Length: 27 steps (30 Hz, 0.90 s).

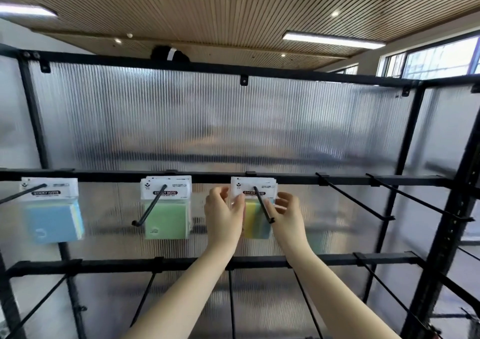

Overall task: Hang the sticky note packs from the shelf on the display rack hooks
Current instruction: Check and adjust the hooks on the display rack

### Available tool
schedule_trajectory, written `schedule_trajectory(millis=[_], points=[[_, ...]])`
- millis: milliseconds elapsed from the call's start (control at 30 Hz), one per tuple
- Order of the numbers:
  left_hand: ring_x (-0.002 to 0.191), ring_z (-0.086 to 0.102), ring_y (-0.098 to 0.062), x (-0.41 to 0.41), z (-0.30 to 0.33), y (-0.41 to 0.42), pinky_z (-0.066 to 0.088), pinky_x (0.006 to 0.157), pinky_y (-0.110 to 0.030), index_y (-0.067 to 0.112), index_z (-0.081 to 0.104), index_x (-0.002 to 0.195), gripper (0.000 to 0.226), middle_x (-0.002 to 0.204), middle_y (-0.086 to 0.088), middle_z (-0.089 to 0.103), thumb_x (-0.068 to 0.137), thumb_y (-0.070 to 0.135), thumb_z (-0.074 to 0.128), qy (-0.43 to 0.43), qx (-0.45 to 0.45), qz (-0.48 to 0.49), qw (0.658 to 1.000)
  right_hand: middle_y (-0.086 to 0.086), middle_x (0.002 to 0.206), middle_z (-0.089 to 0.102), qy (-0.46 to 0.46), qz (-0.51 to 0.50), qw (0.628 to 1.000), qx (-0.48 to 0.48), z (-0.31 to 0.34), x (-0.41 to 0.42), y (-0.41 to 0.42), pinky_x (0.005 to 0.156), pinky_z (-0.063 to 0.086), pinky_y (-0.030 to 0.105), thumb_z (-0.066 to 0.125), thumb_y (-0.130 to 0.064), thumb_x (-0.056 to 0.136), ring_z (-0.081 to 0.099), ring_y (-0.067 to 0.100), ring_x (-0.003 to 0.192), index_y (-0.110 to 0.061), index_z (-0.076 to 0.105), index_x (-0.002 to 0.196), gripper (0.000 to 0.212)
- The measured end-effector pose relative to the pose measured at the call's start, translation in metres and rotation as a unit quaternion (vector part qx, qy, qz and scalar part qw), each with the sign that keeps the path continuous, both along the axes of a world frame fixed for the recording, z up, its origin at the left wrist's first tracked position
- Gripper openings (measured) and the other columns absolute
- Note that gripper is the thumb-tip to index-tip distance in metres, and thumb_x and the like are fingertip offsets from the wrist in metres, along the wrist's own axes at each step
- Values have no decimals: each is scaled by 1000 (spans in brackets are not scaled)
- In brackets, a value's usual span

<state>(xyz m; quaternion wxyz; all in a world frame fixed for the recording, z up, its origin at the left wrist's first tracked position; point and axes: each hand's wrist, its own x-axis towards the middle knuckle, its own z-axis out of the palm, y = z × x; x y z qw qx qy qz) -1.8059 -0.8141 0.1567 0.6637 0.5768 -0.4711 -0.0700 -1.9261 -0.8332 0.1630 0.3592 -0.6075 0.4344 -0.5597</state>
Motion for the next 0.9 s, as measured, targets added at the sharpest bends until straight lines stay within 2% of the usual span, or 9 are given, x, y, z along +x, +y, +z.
schedule_trajectory(millis=[133,233,367,433,500,567,667,733,900], points=[[96,57,-25,-2,-2,-14,48,78,-32,4,50,113,38,105,-12,57,92,35,57,22,40,5,999,4,115,52,24,2,999,28,-9,6,-12,62,46,15,62,-20,92,54,12,92,-9,42,127,42],[89,59,-19,-2,-7,-16,45,67,-22,7,50,110,40,103,-9,58,91,42,56,37,56,-8,998,-4,103,50,42,-2,998,49,-15,7,-17,52,39,10,57,-23,95,52,3,81,-9,43,127,38],[93,59,-21,-1,-17,-10,50,74,-31,6,51,111,45,103,-8,60,90,45,57,32,113,-13,993,2,102,58,102,-3,990,96,-32,2,-17,57,37,15,59,-24,94,52,5,78,-11,48,113,25],[94,58,-20,-2,-22,-6,50,75,-31,5,51,112,32,107,-9,60,92,29,59,19,146,6,989,5,101,62,149,6,980,134,-46,-3,-16,62,41,22,57,-21,94,55,12,80,-8,52,110,20],[86,57,-16,-1,-29,3,44,65,-23,7,53,108,17,108,-8,61,92,11,56,21,182,1,983,3,87,61,196,23,965,173,-61,-9,-12,65,43,26,53,-19,96,55,15,76,-7,56,109,19],[84,58,-16,1,-40,16,42,63,-24,9,55,109,18,106,-6,62,92,7,51,2,226,-12,974,3,82,59,234,49,951,198,-75,-13,-5,68,46,29,51,-17,96,57,19,78,-5,59,111,21],[97,57,-20,6,-55,37,43,77,-26,6,52,119,27,112,-7,60,92,8,50,-20,278,-10,960,3,84,63,252,74,948,179,-91,-13,11,63,47,26,51,-18,96,58,17,74,-10,63,108,19],[95,56,-17,11,-62,53,41,77,-23,6,53,119,27,113,-7,61,92,8,50,-31,293,-9,956,-4,78,62,257,76,952,148,-94,-11,23,55,43,19,50,-20,96,57,10,68,-16,63,105,17],[79,55,-5,39,-69,94,43,65,-22,29,58,89,20,88,11,61,91,11,49,-86,268,30,959,-3,92,63,307,97,945,66,-80,6,53,62,46,23,47,-20,95,60,15,79,-17,63,109,21]])
